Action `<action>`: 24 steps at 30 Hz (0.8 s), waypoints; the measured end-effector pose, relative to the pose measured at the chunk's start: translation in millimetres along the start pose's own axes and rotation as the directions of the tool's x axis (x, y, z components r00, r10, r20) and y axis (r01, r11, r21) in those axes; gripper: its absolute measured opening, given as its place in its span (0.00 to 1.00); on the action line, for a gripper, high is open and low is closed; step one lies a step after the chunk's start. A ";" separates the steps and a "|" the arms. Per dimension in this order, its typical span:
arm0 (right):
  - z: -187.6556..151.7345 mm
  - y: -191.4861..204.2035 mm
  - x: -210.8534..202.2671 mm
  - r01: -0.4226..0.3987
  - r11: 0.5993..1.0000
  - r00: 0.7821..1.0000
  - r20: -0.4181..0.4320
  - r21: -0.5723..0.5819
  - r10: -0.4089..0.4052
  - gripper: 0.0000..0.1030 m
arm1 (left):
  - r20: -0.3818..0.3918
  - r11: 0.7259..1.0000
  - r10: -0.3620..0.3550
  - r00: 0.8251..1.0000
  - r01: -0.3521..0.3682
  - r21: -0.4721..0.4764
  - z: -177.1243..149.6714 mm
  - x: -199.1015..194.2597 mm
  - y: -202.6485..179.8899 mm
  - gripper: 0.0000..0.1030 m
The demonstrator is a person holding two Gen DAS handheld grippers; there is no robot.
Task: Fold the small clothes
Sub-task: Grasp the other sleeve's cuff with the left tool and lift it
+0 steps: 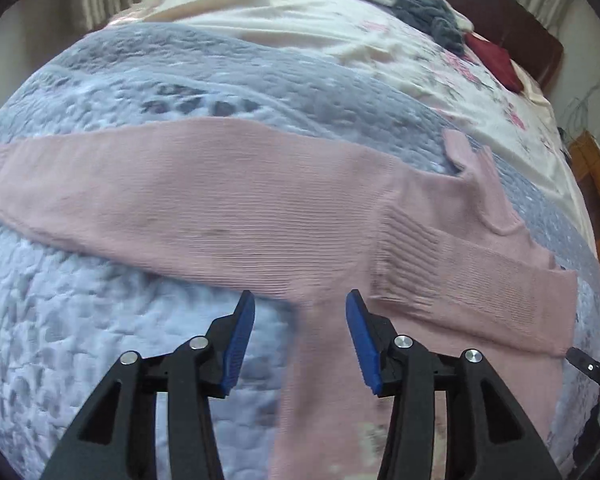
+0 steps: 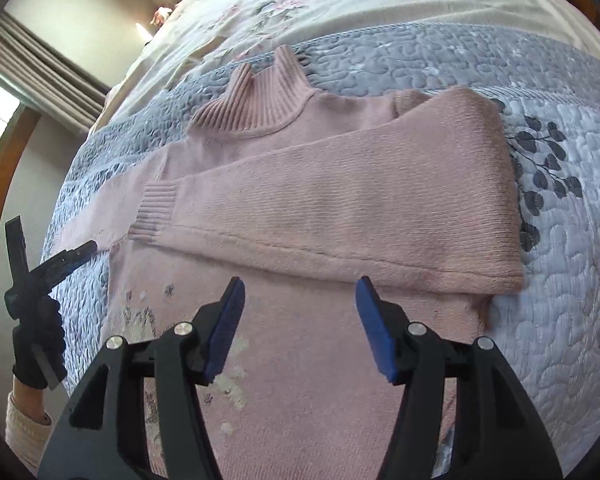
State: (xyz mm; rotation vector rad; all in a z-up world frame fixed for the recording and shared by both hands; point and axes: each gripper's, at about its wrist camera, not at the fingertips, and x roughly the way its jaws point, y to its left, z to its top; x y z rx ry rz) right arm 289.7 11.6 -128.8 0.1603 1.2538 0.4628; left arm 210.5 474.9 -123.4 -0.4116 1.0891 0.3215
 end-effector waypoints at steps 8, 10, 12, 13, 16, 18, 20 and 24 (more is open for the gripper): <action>4.5 45.8 40.0 0.010 0.997 0.999 -0.042 -0.073 -0.013 0.56 | 0.044 0.926 0.096 0.994 -0.073 -0.370 19.4 -11.3 185.2 0.47; 6.1 51.3 49.0 0.015 0.997 0.999 -0.049 -0.077 -0.019 0.56 | 0.066 0.896 0.052 0.996 -0.017 -0.444 24.7 -7.6 214.4 0.47; 7.1 53.9 56.7 0.023 0.997 0.998 -0.056 -0.076 -0.027 0.56 | 0.095 0.871 0.013 0.995 0.035 -0.490 33.0 -3.9 232.4 0.47; 7.1 54.1 60.2 0.030 0.997 0.998 -0.058 -0.076 -0.034 0.56 | 0.109 0.864 0.007 0.994 0.049 -0.501 36.9 -2.6 238.1 0.47; 6.5 51.5 69.4 0.054 0.996 0.996 -0.071 -0.071 -0.060 0.56 | 0.137 0.850 -0.010 0.990 0.081 -0.520 50.1 6.4 251.3 0.47; 5.0 48.8 74.3 0.066 0.996 0.994 -0.080 -0.068 -0.071 0.56 | 0.154 0.844 -0.006 0.988 0.088 -0.528 57.5 11.8 256.7 0.47; 2.9 45.8 78.0 0.072 0.995 0.993 -0.085 -0.066 -0.078 0.56 | 0.167 0.850 0.006 0.986 0.083 -0.520 63.8 15.1 257.9 0.45; 0.9 44.0 80.5 0.074 0.995 0.993 -0.086 -0.071 -0.080 0.56 | 0.175 0.858 0.030 0.984 0.064 -0.510 73.4 18.3 258.2 0.45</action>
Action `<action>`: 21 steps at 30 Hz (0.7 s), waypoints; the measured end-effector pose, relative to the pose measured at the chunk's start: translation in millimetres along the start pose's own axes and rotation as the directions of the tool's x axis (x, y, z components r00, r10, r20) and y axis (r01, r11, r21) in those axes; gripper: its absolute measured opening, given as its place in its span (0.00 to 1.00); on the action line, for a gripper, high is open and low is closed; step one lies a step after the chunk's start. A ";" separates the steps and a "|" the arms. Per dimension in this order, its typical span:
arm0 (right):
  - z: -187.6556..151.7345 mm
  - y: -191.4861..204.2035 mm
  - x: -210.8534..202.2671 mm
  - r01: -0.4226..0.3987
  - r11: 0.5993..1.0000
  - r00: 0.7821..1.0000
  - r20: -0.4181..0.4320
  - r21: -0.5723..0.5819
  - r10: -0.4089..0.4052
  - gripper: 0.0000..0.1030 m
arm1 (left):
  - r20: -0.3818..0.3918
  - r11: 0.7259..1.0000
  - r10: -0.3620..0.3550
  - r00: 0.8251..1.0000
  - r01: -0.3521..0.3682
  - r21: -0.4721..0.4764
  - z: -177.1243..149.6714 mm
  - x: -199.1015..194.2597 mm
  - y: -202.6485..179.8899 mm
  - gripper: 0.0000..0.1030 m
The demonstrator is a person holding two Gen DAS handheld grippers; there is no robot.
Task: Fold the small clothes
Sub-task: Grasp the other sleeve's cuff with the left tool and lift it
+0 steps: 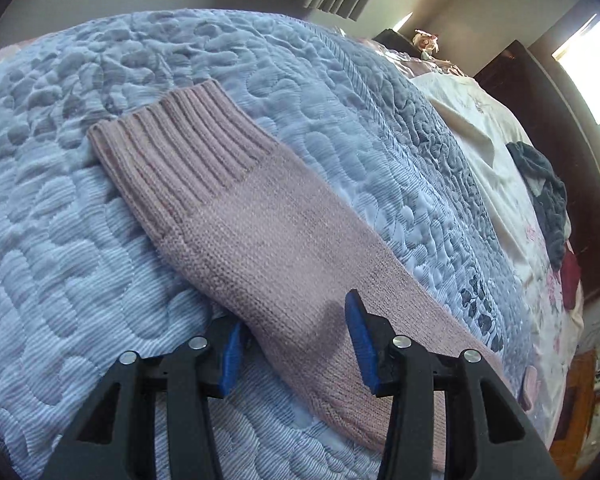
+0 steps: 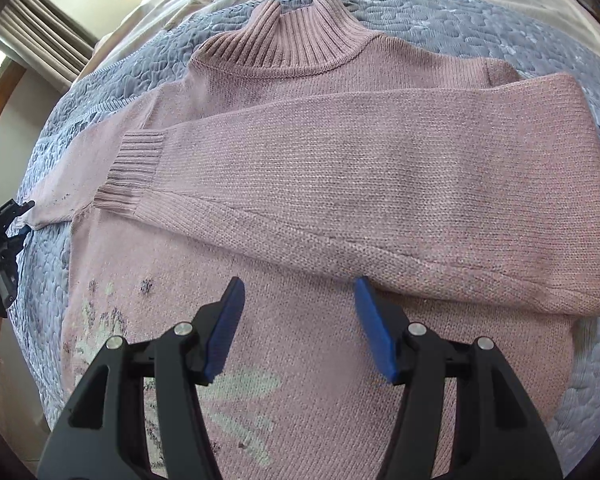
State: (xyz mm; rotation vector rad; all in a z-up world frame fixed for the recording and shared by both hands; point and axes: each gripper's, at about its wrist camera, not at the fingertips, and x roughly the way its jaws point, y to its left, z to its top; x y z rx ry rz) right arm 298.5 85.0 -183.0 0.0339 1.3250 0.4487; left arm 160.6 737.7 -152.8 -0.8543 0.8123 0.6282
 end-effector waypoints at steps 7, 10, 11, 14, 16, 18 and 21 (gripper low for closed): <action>-3.8 -1.0 -3.6 0.008 1.000 1.000 0.005 -0.004 -0.008 0.56 | 0.016 0.999 0.029 0.999 -0.030 0.037 2.4 -3.7 -6.7 0.13; -6.2 -4.4 -7.7 0.010 1.000 1.000 0.011 0.006 -0.010 0.56 | 0.034 0.997 0.030 0.999 -0.033 0.064 -0.3 -9.8 -15.1 0.10; -7.4 -7.1 -9.9 0.011 1.000 1.000 0.014 0.011 -0.011 0.56 | 0.038 0.997 0.027 0.999 -0.029 0.072 -2.1 -12.5 -18.4 0.10; -11.3 -14.4 -17.3 0.004 1.000 1.000 0.023 0.028 -0.005 0.56 | 0.049 0.996 -0.024 0.999 0.019 0.091 -9.2 -24.6 -32.7 0.09; -13.6 -17.6 -22.5 0.002 0.999 1.000 0.031 0.033 -0.003 0.56 | 0.049 0.991 -0.064 0.997 0.058 0.124 -18.6 -34.1 -48.7 0.09; -16.3 -20.6 -27.7 -0.001 0.999 0.999 0.038 0.036 0.000 0.56 | 0.040 0.981 -0.119 0.992 0.111 0.162 -32.6 -44.1 -69.4 0.09; -21.4 -26.7 -34.7 -0.007 0.999 0.999 0.047 0.044 0.005 0.56 | 0.008 0.950 -0.232 0.973 0.225 0.217 -61.5 -59.1 -109.4 0.09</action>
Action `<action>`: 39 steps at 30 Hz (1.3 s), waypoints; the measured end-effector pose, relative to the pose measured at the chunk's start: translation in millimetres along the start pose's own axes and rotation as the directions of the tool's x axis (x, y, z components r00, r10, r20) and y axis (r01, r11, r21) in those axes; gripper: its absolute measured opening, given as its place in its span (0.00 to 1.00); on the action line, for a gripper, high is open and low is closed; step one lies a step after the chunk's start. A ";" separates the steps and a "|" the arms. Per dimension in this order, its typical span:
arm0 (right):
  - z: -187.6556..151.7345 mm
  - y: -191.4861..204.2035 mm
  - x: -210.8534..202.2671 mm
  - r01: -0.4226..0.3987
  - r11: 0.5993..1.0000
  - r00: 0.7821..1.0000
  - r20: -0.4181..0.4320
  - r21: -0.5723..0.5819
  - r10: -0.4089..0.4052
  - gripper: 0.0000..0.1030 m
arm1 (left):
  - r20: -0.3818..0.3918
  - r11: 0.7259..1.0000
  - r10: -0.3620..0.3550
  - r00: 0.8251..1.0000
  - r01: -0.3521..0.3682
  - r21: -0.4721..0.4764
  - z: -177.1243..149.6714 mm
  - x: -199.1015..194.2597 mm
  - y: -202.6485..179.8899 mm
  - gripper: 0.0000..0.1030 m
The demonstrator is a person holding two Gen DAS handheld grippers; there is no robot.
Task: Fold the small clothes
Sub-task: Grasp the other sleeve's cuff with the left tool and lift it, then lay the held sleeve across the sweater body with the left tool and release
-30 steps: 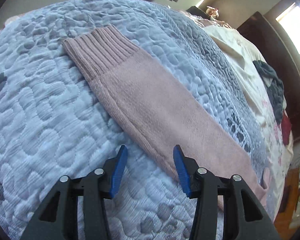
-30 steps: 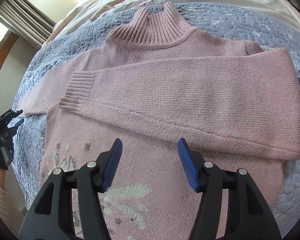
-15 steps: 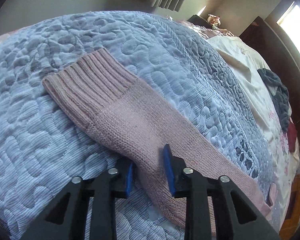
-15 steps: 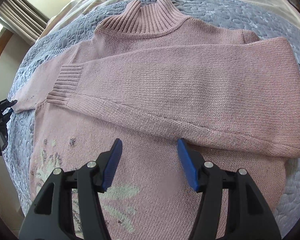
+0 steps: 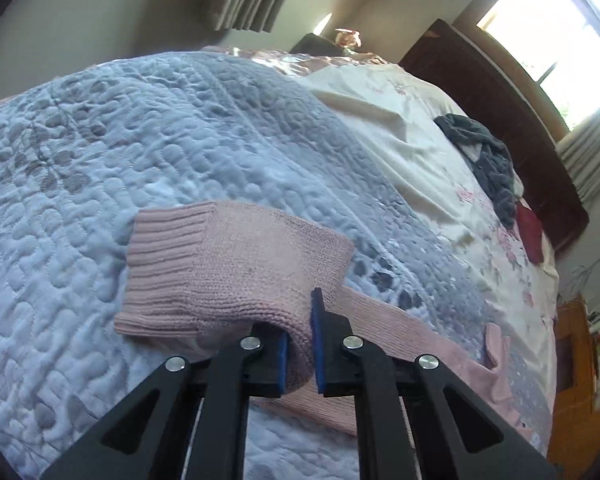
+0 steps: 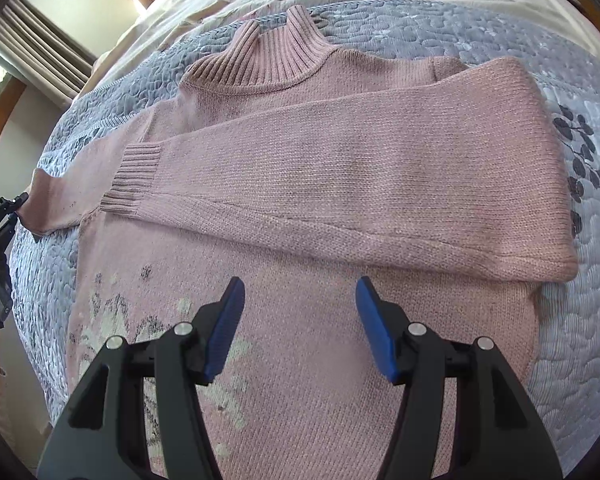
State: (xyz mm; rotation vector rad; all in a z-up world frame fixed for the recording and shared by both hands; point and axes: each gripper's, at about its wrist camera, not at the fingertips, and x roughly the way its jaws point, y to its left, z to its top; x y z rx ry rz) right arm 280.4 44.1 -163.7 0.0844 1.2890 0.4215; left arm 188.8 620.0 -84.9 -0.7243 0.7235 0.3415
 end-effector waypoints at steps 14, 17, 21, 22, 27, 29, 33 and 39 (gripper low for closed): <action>-17.1 -34.3 -24.8 -0.010 0.998 0.999 0.035 0.058 0.008 0.56 | -0.200 0.928 -0.284 0.938 0.322 0.190 -120.7 38.0 -218.2 0.09; -17.2 -41.3 -25.3 -0.004 0.998 0.999 0.036 0.069 0.001 0.56 | -0.230 0.930 -0.269 0.935 0.314 0.191 -144.1 55.1 -232.4 0.09; -14.0 -50.3 -20.9 0.003 0.996 0.999 0.032 0.093 -0.006 0.56 | -0.302 0.938 -0.222 0.927 0.287 0.193 -175.7 86.5 -237.0 0.09; -13.2 -52.3 -19.0 0.004 0.995 1.000 0.028 0.099 -0.007 0.56 | -0.322 0.941 -0.208 0.923 0.279 0.190 -182.4 94.7 -234.7 0.10; -11.1 -59.5 -9.5 0.002 0.993 1.000 0.008 0.116 -0.003 0.56 | -0.414 0.958 -0.154 0.897 0.238 0.160 -211.4 128.8 -220.7 0.12; -10.5 -60.0 -8.0 0.004 0.994 1.000 0.005 0.113 -0.004 0.57 | -0.419 0.956 -0.143 0.897 0.235 0.176 -218.2 130.8 -217.6 0.13; -7.9 -58.5 -6.6 0.014 0.995 1.000 -0.006 0.103 -0.013 0.58 | -0.447 0.941 -0.151 0.882 0.267 0.209 -219.5 116.3 -214.5 0.14; 0.1 -44.1 -20.3 -0.001 0.997 1.000 0.011 0.074 0.000 0.58 | -0.437 0.900 -0.151 0.887 0.307 0.310 -195.9 50.6 -180.1 0.30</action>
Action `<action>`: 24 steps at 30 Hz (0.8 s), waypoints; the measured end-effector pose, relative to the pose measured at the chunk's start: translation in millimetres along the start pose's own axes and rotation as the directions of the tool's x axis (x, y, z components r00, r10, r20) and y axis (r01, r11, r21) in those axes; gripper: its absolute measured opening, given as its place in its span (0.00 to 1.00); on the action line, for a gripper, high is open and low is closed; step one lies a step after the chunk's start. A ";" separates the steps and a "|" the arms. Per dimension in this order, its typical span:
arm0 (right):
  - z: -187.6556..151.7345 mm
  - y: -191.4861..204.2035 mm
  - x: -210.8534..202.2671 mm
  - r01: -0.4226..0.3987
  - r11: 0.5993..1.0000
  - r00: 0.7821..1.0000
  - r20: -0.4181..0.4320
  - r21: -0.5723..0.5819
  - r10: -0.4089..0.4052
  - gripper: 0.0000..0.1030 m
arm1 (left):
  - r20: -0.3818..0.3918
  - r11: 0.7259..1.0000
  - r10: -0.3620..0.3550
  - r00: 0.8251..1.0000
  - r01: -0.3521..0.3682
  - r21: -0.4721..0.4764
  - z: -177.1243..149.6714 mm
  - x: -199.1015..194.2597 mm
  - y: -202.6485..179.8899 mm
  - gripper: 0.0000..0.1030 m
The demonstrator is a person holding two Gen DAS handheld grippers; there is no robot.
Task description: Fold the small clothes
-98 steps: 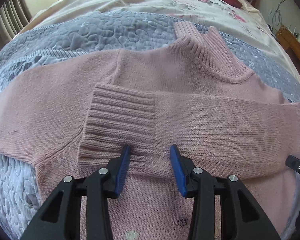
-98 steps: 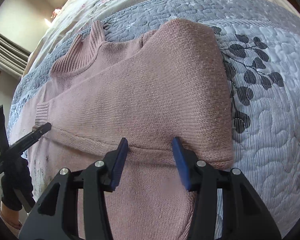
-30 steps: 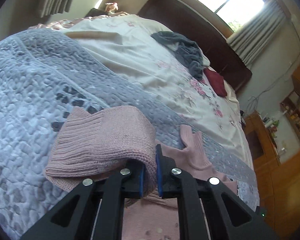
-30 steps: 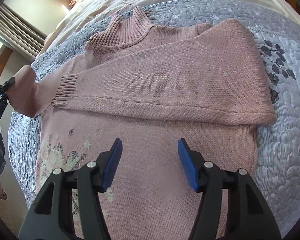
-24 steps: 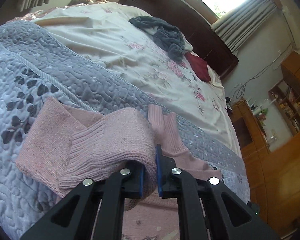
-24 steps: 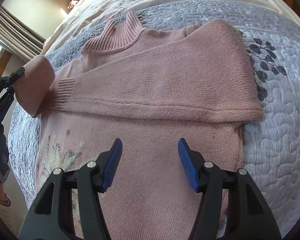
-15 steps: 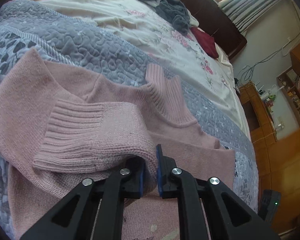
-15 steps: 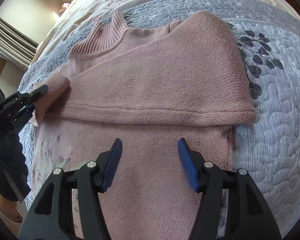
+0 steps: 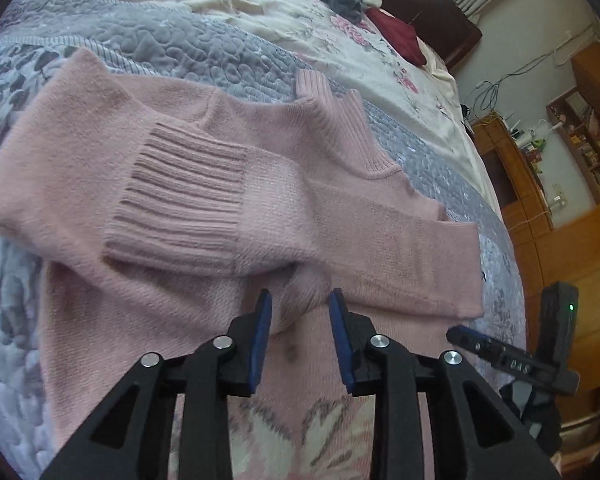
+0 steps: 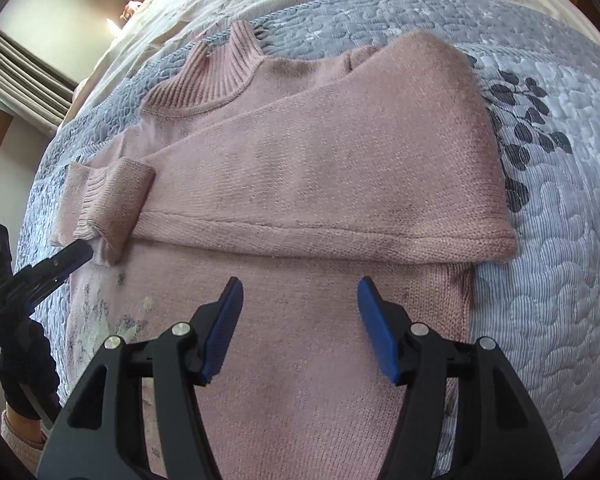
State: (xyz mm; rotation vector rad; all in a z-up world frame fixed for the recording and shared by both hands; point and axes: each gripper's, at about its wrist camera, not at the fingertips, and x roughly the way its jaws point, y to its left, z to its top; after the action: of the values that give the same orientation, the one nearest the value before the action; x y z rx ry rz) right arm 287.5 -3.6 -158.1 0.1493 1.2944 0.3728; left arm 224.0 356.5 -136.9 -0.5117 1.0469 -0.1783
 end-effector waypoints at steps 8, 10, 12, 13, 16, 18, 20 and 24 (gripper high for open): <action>33.7 79.1 13.1 -0.159 0.987 0.986 -0.048 -0.033 0.157 0.58 | 0.120 0.901 0.424 0.898 -0.431 0.045 51.8 -35.0 57.7 0.31; 45.3 100.4 24.6 -0.194 0.981 0.979 -0.073 -0.031 0.191 0.58 | 0.083 0.873 0.481 0.873 -0.486 0.049 57.4 -24.2 71.9 0.31; 54.6 117.1 37.9 -0.228 0.974 0.969 -0.100 -0.013 0.225 0.58 | 0.038 0.873 0.485 0.874 -0.486 0.044 56.7 -12.0 84.3 0.31; 58.1 124.5 45.8 -0.244 0.970 0.963 -0.118 -0.001 0.242 0.58 | 0.024 0.873 0.485 0.874 -0.486 0.042 55.4 -7.5 88.7 0.31; 64.9 142.5 68.7 -0.266 0.963 0.950 -0.164 0.029 0.267 0.58 | 0.038 0.878 0.477 0.878 -0.478 0.038 51.3 -3.0 92.6 0.31; 66.2 150.9 83.7 -0.274 0.961 0.942 -0.189 0.043 0.277 0.58 | 0.045 0.881 0.470 0.881 -0.472 0.033 49.5 -4.7 93.6 0.31; 65.6 156.3 97.9 -0.266 0.962 0.939 -0.211 0.053 0.271 0.52 | 0.048 0.887 0.460 0.887 -0.461 0.030 49.1 -6.9 92.7 0.31; 62.8 156.9 108.5 -0.277 0.959 0.935 -0.214 0.052 0.282 0.21 | 0.049 0.903 0.430 0.902 -0.430 -0.001 52.3 -16.3 91.9 0.31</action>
State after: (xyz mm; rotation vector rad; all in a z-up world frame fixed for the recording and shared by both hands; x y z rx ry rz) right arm 342.6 186.8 -190.3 0.3194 1.5003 0.6339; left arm 251.8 459.2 -147.9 -0.2624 1.0865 0.2212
